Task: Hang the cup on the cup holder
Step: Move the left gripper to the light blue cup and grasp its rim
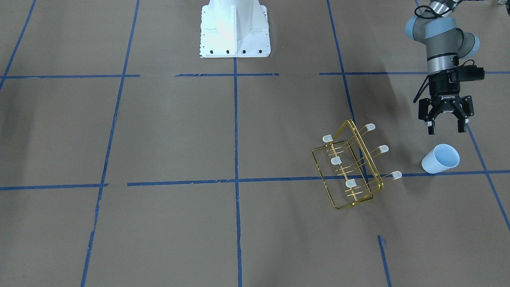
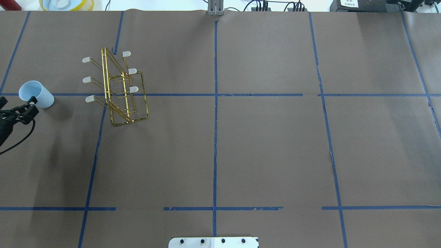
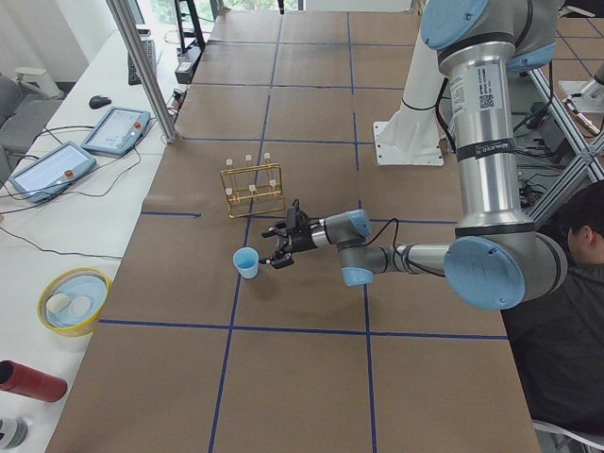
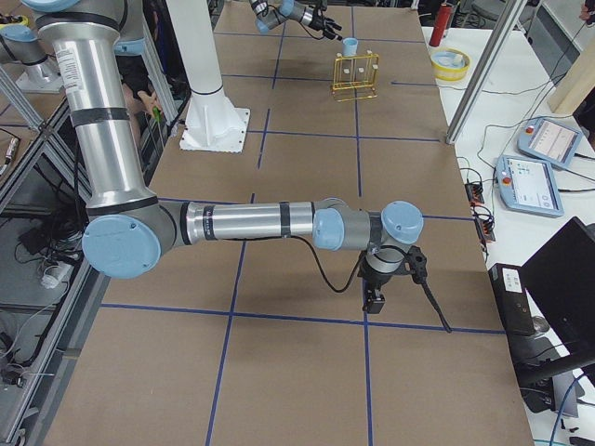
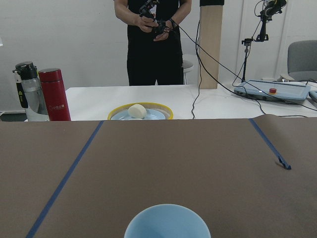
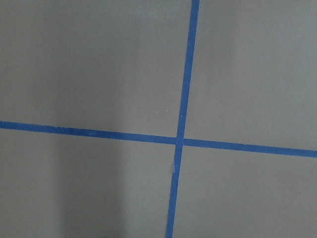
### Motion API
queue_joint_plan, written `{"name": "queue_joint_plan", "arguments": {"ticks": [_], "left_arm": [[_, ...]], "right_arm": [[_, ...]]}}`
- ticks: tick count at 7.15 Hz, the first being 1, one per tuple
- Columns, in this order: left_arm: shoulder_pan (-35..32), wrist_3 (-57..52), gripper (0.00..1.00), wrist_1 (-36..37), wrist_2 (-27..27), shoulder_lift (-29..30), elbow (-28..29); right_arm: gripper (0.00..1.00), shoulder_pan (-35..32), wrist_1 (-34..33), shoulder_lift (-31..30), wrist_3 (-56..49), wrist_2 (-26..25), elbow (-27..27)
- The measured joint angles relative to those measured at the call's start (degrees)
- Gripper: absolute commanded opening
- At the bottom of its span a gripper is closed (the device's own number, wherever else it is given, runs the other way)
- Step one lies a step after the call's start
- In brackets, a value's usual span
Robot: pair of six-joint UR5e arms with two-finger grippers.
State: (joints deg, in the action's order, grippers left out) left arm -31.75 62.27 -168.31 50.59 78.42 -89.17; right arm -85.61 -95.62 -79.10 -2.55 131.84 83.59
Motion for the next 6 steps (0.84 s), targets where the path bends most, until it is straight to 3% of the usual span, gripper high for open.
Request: {"name": "queue_joint_plan", "arguments": {"ticks": [6], "left_arm": [[1.82, 0.18, 1.00, -0.15, 1.74, 3.78, 6.89]], "right_arm": [[1.00, 0.00, 0.00, 0.00, 0.00, 0.00, 0.00]]}}
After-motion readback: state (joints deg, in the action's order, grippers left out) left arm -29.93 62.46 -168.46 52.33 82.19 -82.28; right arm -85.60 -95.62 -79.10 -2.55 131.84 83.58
